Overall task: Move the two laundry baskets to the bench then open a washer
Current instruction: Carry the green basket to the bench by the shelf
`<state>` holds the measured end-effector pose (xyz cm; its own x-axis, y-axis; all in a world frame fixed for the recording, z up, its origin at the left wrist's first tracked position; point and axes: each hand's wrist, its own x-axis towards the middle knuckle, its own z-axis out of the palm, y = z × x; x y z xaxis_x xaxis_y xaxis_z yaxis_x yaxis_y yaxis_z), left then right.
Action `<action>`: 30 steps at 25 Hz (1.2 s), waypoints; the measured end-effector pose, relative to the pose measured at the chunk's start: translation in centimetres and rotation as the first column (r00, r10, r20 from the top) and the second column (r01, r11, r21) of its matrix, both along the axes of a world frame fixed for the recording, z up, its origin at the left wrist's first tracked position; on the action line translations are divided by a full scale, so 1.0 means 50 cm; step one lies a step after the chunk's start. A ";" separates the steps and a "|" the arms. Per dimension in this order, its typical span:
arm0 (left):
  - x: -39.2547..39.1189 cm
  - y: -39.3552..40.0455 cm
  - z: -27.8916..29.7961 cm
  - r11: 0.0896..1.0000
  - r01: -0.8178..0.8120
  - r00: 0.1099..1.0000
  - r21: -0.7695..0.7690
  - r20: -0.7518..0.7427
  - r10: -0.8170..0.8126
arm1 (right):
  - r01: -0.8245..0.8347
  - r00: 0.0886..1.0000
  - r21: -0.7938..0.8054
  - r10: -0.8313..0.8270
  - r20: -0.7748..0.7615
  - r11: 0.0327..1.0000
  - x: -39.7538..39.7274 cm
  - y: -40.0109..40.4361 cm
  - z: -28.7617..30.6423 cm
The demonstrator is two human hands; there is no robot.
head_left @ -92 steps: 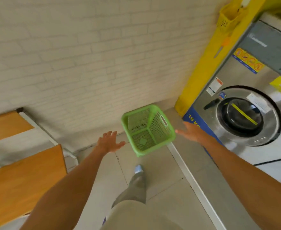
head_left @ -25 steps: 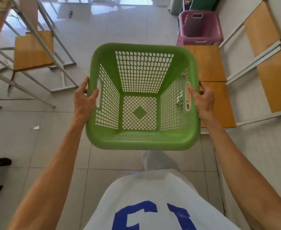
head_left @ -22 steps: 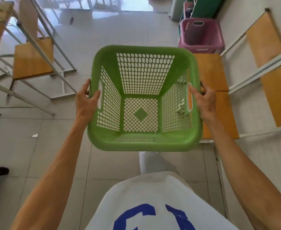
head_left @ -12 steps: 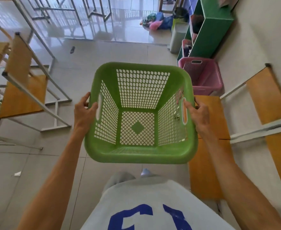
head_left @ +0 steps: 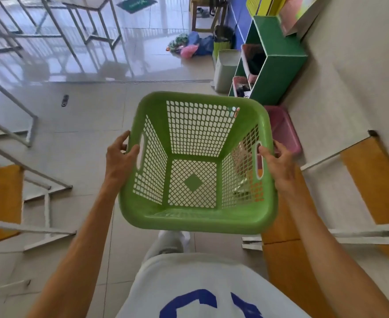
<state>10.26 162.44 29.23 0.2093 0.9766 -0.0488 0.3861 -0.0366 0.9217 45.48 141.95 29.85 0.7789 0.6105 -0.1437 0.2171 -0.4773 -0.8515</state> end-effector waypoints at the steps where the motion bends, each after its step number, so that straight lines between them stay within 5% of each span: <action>1: 0.030 0.068 0.003 0.999 0.037 0.999 -0.010 -0.010 -0.037 | 0.034 0.999 0.014 -0.034 -0.021 0.999 0.016 0.046 -0.002; 6: 0.176 0.354 0.028 0.984 0.174 0.983 -0.049 -0.045 -0.176 | 0.212 0.975 0.061 -0.206 -0.087 0.975 0.093 0.243 0.007; 13: 0.507 0.598 0.013 0.895 0.441 0.892 -0.067 -0.080 -0.445 | 0.521 0.852 0.119 -0.507 -0.129 0.845 0.217 0.303 -0.025; 20: 1.018 0.707 -0.007 0.660 0.750 0.644 -0.038 -0.188 -0.742 | 0.839 0.545 0.083 -0.827 -0.139 0.538 0.423 0.285 -0.052; 25: 1.304 0.730 -0.005 0.457 0.888 0.441 -0.043 -0.198 -0.876 | 0.926 0.376 0.048 -0.905 -0.198 0.374 0.537 0.305 -0.047; 30: 1.519 0.739 -0.013 0.346 0.931 0.317 -0.116 -0.211 -0.924 | 0.959 0.274 -0.025 -0.947 -0.169 0.282 0.600 0.327 -0.039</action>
